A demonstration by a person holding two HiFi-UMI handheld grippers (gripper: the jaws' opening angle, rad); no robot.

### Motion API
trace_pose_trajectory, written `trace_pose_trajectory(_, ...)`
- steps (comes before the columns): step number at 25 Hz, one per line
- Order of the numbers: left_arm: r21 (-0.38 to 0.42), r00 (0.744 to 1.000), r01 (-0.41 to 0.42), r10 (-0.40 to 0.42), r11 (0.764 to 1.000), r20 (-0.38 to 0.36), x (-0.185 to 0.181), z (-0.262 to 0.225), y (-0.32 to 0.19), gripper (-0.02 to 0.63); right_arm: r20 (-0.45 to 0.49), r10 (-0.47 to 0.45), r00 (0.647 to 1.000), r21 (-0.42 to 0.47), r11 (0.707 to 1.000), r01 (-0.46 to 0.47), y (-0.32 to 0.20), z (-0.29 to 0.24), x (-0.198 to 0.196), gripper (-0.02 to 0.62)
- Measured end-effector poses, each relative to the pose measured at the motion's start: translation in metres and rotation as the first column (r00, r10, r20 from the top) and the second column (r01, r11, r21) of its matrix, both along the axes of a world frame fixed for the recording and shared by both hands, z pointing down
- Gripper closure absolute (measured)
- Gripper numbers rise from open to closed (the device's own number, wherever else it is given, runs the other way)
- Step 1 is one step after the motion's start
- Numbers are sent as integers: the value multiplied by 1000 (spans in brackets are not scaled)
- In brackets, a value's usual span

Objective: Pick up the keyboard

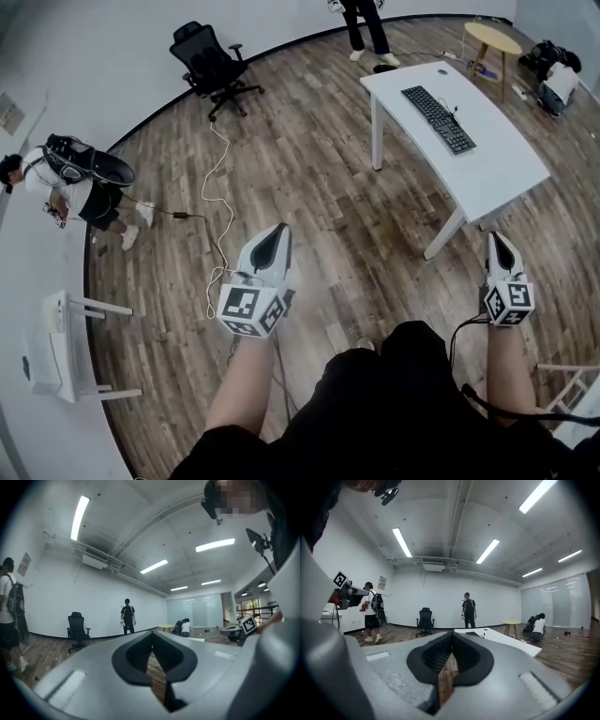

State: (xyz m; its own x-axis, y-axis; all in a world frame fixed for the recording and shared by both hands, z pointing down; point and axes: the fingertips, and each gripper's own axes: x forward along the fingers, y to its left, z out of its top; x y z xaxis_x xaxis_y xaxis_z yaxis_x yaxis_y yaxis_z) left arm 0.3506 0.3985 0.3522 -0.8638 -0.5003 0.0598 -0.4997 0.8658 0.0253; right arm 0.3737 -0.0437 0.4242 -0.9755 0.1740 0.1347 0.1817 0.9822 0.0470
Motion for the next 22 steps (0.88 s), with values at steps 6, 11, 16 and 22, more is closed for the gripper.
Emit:
trace_pose_trajectory(6, 10, 999, 4, -4, 1000, -52, -30, 30, 6, 604, -54, 46, 998, -9, 999, -46, -14, 26, -19, 594)
trace_pose_trajectory(11, -2, 999, 18, -18, 1000, -50, -68, 31, 16, 604, -50, 33, 998, -18, 999, -34, -5, 33, -64, 594)
trace_pose_trajectory(16, -25, 998, 36, -37, 999, -49, -113, 29, 23, 604, -43, 12, 999, -34, 999, -14, 6, 36, -121, 594)
trace_pose_trajectory(22, -15, 995, 76, -77, 997, -67, -177, 28, 31, 604, -44, 2, 999, -35, 999, -4, 5, 29, -190, 594)
